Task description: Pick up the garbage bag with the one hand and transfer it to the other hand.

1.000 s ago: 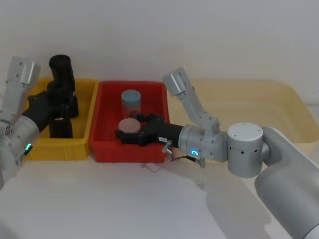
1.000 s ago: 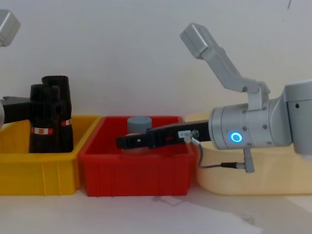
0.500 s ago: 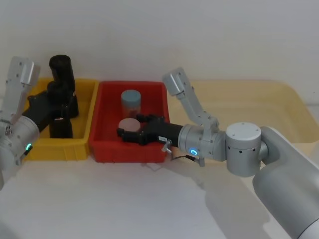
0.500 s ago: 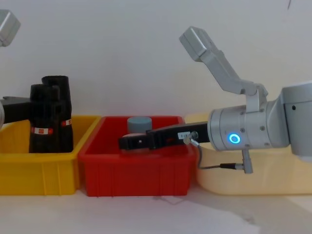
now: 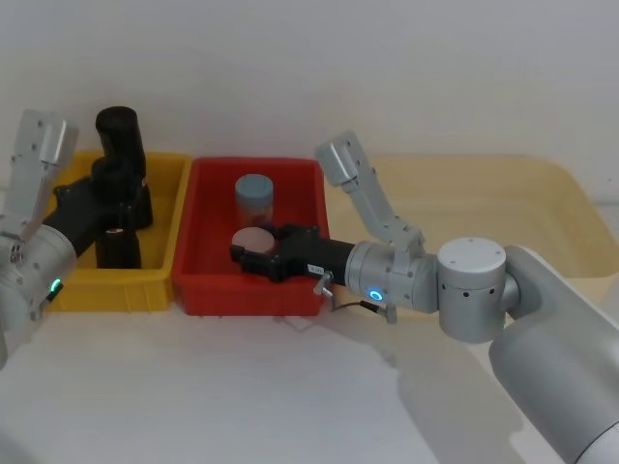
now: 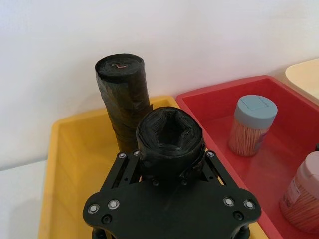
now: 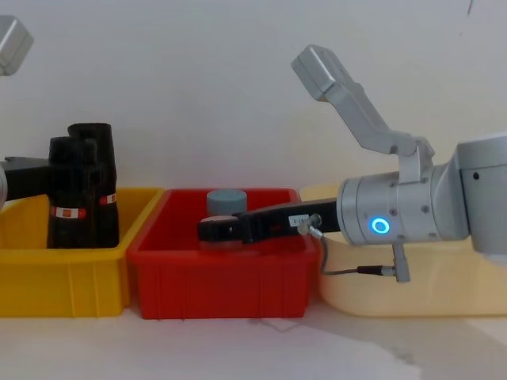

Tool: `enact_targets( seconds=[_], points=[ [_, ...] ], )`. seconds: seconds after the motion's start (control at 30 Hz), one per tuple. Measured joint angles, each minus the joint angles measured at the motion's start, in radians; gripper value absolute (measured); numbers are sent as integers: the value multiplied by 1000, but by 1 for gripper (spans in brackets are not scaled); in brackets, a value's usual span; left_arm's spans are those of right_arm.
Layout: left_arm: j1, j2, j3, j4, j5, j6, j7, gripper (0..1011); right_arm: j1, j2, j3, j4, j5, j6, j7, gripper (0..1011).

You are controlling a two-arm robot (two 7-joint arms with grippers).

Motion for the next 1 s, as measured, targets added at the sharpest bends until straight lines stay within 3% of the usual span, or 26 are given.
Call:
enact_targets(
  seconds=[0.53, 1.0],
  points=[
    [-6, -8, 2, -50, 27, -8, 20, 353, -11, 8, 11, -30, -1, -22, 1, 650],
    [-98, -37, 30, -145, 55, 29, 15, 353, -53, 84, 84, -242, 29, -80, -21, 650]
  ],
)
